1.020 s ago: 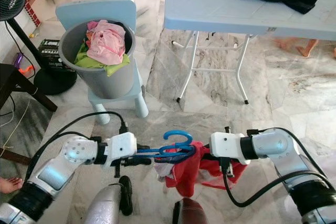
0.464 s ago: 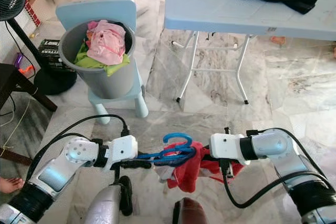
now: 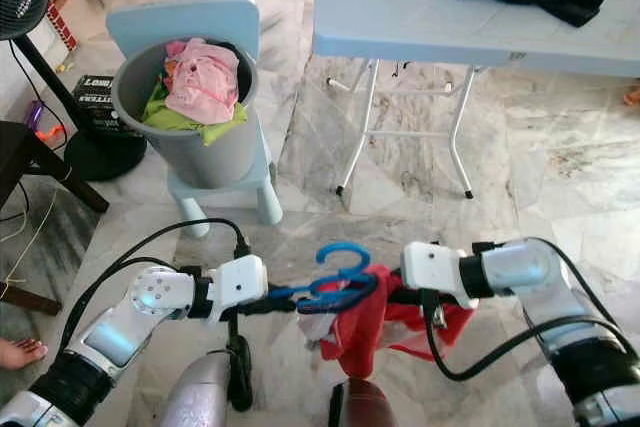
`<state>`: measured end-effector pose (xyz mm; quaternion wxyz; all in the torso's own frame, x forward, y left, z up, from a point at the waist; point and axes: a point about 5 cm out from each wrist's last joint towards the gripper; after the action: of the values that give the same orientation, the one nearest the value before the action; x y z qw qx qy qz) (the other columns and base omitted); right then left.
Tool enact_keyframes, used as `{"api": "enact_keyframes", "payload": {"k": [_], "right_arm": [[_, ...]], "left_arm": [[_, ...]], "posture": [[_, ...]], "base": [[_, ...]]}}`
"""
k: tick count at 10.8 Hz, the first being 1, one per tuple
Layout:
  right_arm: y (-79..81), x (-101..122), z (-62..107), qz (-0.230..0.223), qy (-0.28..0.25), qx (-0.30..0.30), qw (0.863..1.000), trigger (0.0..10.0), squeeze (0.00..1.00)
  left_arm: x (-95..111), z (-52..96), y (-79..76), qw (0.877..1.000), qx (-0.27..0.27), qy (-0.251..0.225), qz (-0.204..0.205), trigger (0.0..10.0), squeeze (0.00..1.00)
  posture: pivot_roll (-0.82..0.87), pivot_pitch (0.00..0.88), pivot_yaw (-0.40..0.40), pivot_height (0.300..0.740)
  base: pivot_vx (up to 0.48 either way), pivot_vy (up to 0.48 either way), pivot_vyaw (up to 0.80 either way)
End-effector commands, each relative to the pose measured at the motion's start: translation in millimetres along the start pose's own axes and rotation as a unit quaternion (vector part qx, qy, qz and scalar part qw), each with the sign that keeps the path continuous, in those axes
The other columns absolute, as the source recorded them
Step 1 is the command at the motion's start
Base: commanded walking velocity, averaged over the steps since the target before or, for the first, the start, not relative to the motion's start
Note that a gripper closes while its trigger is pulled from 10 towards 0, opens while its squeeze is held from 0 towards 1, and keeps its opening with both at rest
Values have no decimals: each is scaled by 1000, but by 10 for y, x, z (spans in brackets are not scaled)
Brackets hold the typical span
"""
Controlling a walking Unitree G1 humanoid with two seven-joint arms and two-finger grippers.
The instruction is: Hang hanger
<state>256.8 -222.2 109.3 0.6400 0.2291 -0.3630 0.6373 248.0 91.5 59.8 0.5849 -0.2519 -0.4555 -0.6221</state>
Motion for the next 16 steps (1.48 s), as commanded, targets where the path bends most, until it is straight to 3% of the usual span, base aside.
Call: {"api": "enact_keyframes", "payload": {"k": [1, 4, 6, 8, 10, 12, 14, 16], "right_arm": [[-19, 17, 15, 6, 0, -1, 1000, 10000, 1000], [-109, 38, 57, 16, 4, -28, 999, 10000, 1000], [-311, 77, 138, 42, 4, -114, 993, 10000, 1000], [-381, 114, 107, 50, -12, -158, 986, 10000, 1000], [-270, 60, 58, 41, -8, -114, 993, 10000, 1000], [-426, 80, 74, 62, -6, -189, 980, 10000, 1000], [-588, 160, 103, 69, -29, -290, 954, 10000, 1000], [-633, 169, 125, 69, -37, -323, 943, 10000, 1000]], "left_arm": [[16, -7, 32, 1000, 24, -11, -5, 0, 0], [33, -34, 109, 996, 86, -35, -9, 0, 0], [53, -42, 169, 992, 117, -42, -22, 0, 0], [37, -49, 166, 991, 120, -43, -26, 0, 0], [21, -37, 165, 991, 122, -41, -29, 0, 0], [-6, -4, 223, 988, 146, -33, -35, 0, 0], [-28, 5, 254, 984, 174, -34, -12, 0, 0], [-31, 7, 269, 983, 182, -34, -9, 0, 0]], "posture": [[-38, 190, -42, 740], [-42, 188, -44, 740], [-45, 188, -44, 740], [-42, 193, -39, 740], [-35, 196, -32, 740], [-29, 197, -31, 740], [-26, 201, -26, 740], [-24, 203, -25, 740]], "base": [[0, 0, 0], [0, 0, 0], [0, 0, 0], [0, 0, 0], [0, 0, 0], [0, 0, 0], [0, 0, 0], [0, 0, 0]]}}
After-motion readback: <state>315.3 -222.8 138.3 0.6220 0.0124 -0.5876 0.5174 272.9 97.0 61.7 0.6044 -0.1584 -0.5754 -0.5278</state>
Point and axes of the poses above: a point about 5 cm out from each wrist's last joint towards the gripper, its own z axis pointing back from the gripper into the wrist, its own x axis along the axis of the wrist's last joint, y = z × x, and after that the axes turned 6 degrees about -z, right-handed
